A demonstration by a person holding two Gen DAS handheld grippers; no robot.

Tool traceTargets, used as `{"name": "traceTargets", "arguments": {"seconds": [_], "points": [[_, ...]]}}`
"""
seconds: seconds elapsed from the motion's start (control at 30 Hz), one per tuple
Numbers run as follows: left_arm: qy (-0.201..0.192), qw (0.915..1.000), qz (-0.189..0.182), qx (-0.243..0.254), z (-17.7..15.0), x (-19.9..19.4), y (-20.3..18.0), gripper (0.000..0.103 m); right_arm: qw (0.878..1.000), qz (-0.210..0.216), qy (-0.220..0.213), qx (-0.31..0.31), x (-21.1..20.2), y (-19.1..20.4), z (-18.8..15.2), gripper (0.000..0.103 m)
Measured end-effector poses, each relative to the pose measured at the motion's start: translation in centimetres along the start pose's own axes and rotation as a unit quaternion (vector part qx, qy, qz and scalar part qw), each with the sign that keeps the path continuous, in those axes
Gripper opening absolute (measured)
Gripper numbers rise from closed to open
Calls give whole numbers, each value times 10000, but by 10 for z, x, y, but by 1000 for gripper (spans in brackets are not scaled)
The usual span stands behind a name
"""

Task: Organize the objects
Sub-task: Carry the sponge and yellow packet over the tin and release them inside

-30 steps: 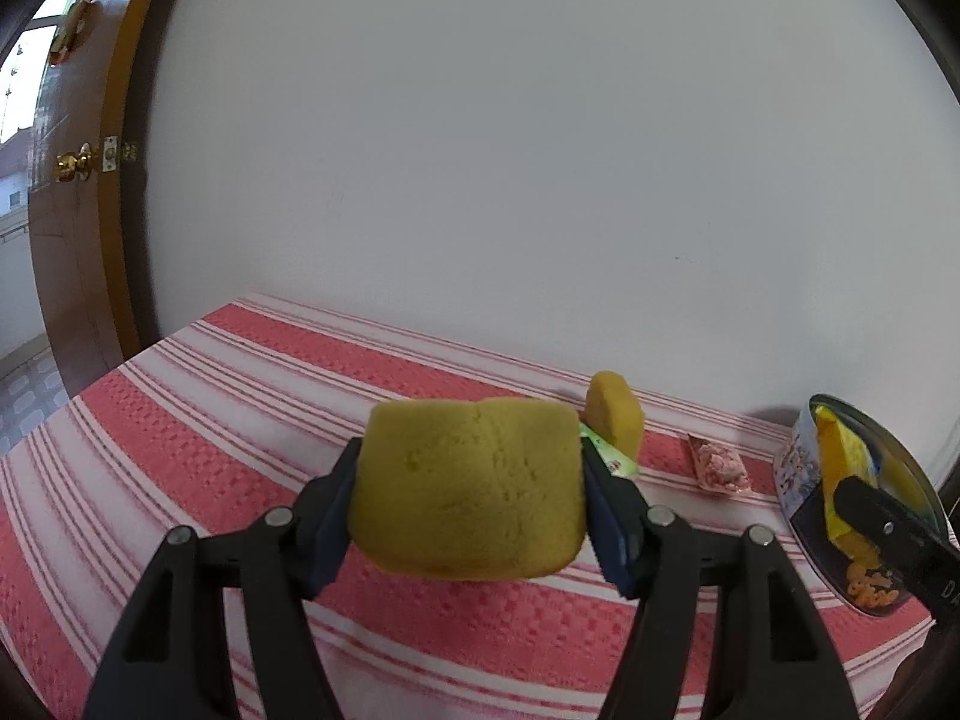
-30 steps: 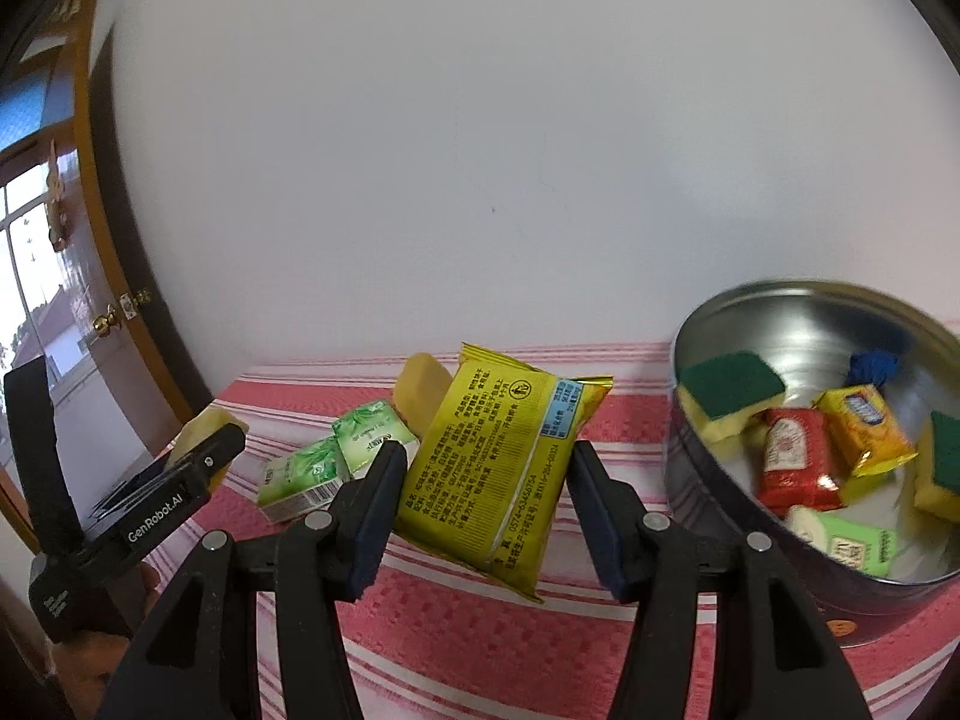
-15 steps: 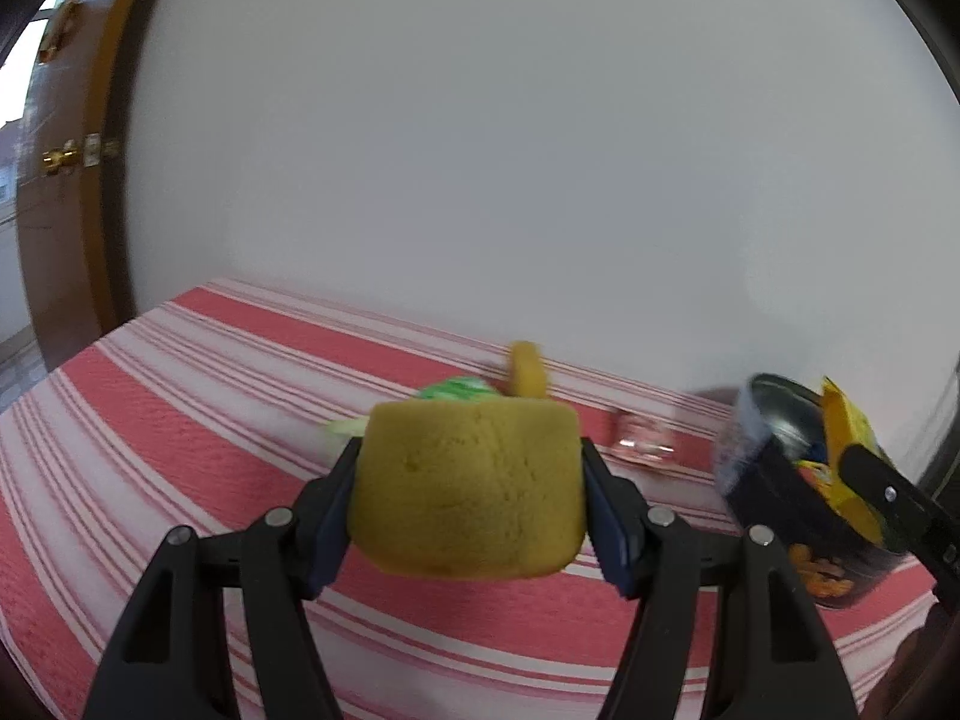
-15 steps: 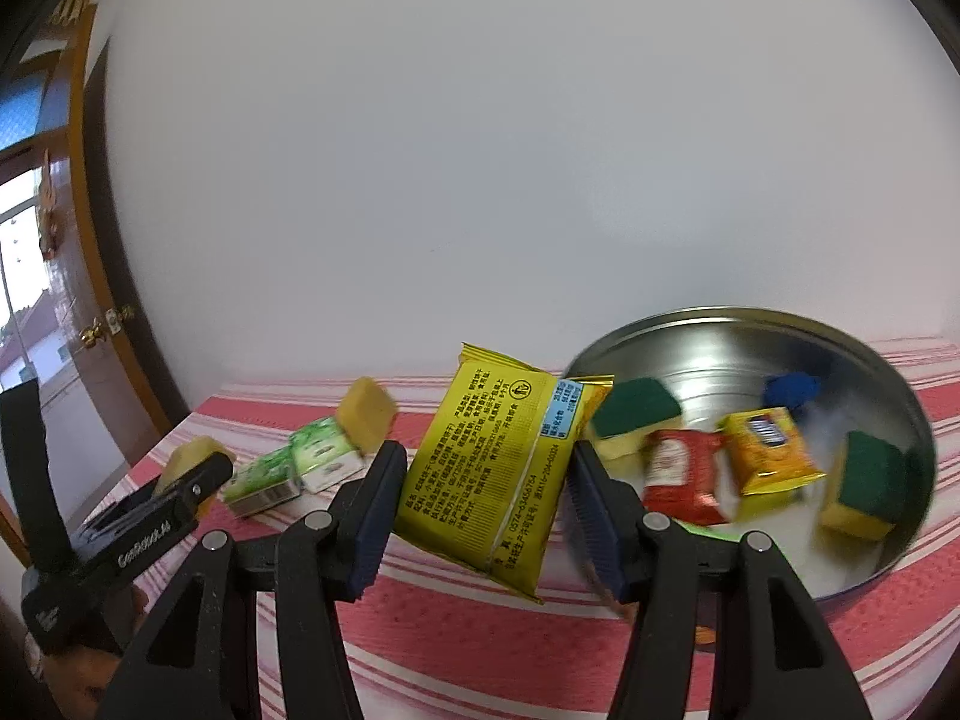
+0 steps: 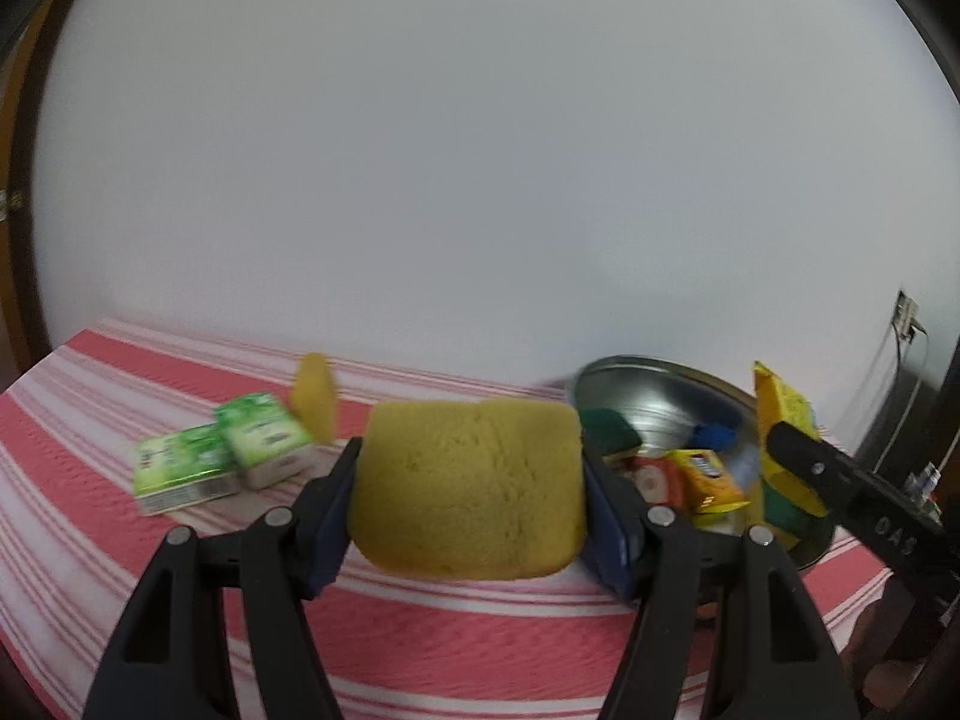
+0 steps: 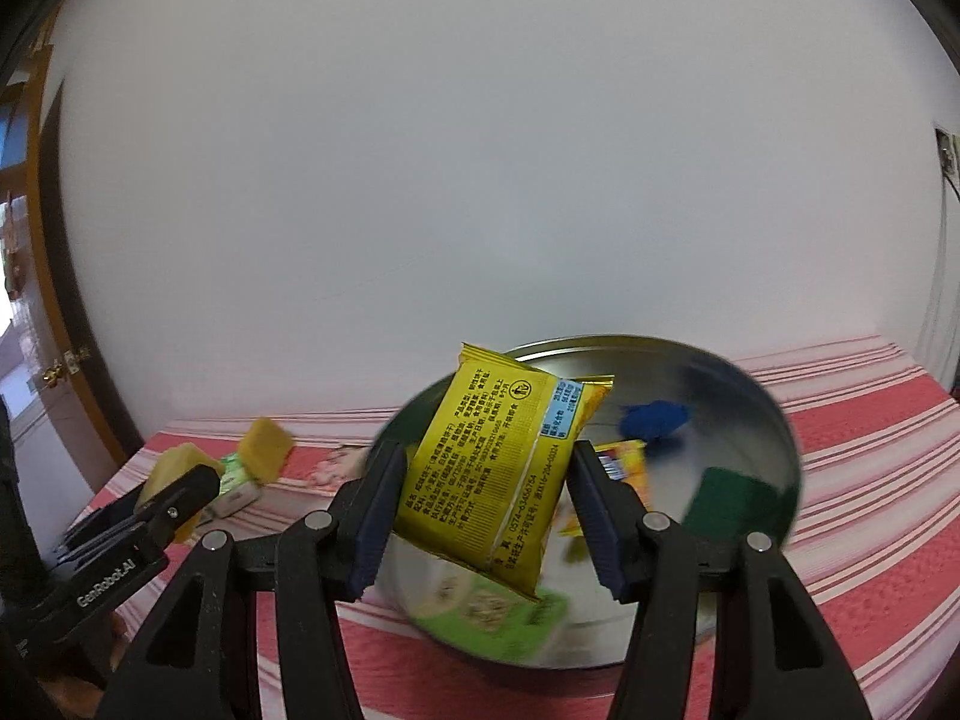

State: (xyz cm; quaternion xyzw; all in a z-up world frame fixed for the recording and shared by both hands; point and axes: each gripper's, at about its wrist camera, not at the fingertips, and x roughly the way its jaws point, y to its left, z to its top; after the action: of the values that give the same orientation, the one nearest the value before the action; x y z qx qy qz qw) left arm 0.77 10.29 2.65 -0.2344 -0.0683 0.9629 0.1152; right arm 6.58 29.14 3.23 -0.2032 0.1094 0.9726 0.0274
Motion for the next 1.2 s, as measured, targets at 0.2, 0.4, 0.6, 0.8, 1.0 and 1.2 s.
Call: {"name": "traceTargets", "arguments": {"seconds": [0.2, 0.4, 0.6, 0.8, 1.0, 1.2], "points": [[41, 9995, -228, 203, 0, 12, -38, 67, 9996, -262, 7, -85, 3, -20, 6, 58], [63, 9987, -397, 327, 2, 23, -67, 67, 9985, -538, 28, -137, 9, -38, 10, 58], [128, 9977, -497, 452, -1, 34, -88, 67, 9972, -720, 85, -177, 16, -54, 12, 58], [265, 9968, -545, 530, -6, 46, -103, 67, 9962, -843, 161, -132, 19, -65, 13, 58], [337, 9958, -572, 633, -8, 61, -114, 67, 9955, -912, 202, -143, 35, -66, 16, 58], [390, 9954, -468, 733, -13, 73, -121, 67, 9951, -932, 304, -94, 50, -81, 18, 58]]}}
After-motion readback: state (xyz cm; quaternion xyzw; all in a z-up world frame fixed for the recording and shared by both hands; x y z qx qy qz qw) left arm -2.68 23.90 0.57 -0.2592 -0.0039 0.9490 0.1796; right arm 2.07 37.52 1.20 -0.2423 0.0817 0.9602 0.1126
